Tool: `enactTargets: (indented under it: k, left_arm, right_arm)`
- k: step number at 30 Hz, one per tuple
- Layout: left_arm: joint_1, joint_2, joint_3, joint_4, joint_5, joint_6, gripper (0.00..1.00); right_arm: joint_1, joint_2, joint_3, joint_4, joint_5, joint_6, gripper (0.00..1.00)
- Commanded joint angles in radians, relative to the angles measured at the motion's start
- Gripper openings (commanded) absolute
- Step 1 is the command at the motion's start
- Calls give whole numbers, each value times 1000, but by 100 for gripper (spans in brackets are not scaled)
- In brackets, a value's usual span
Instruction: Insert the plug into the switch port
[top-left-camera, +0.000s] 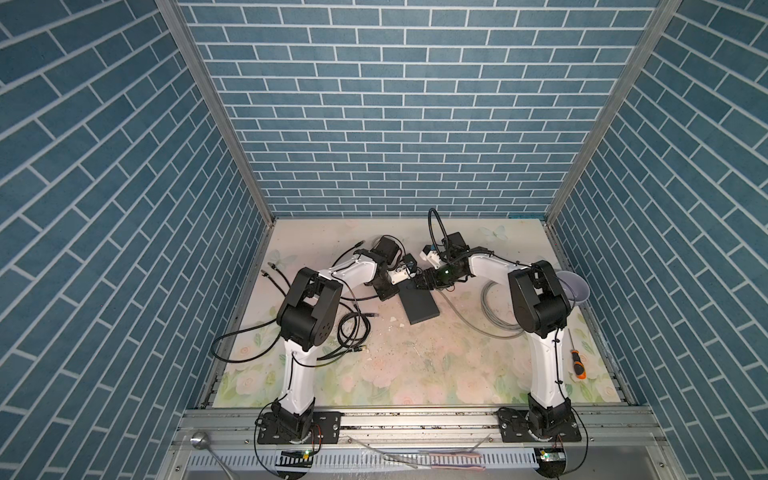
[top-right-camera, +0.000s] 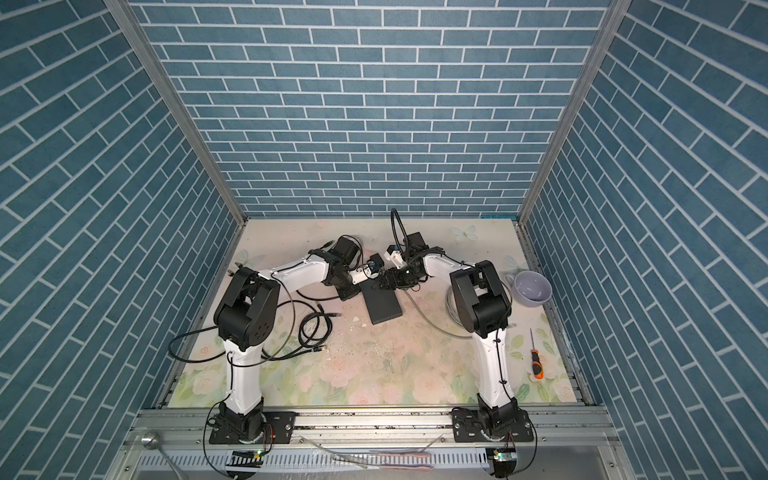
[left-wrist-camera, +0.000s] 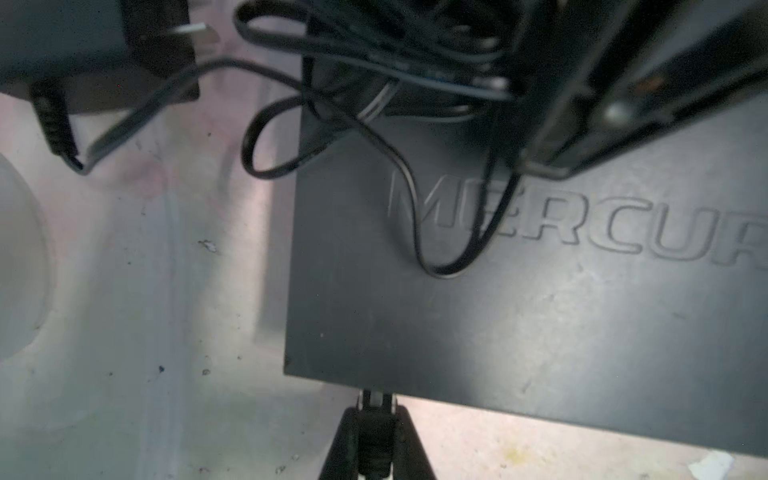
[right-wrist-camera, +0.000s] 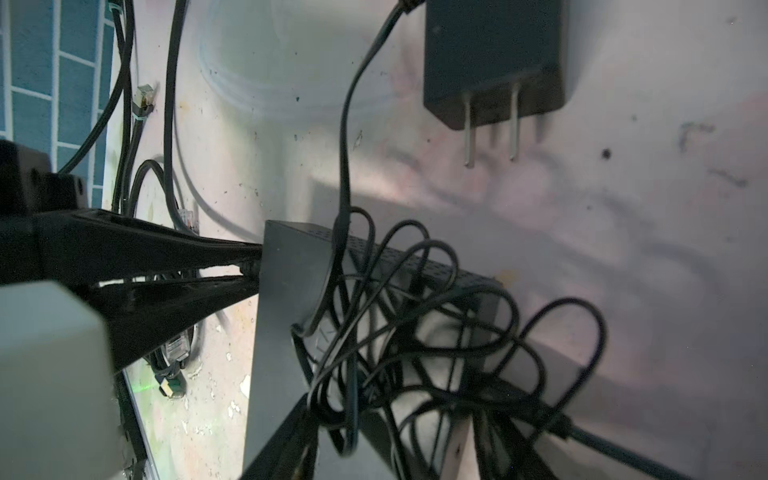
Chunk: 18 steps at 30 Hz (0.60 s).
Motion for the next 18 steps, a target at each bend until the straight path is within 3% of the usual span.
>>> enactTargets:
  k: [1,11,18]
  left_arm:
    - [-59,-36,-7,249,203,-2,1]
    - [-72,-46,-25,303,307,50,0]
    - [-86,-56,-14,298,305,80,0]
  right_arm:
    - [119,57,8,-59,-273,-61,57]
    - [151,92,113,-205,-258,-159,55]
    - [173,117,149,-286,-248,-231,53]
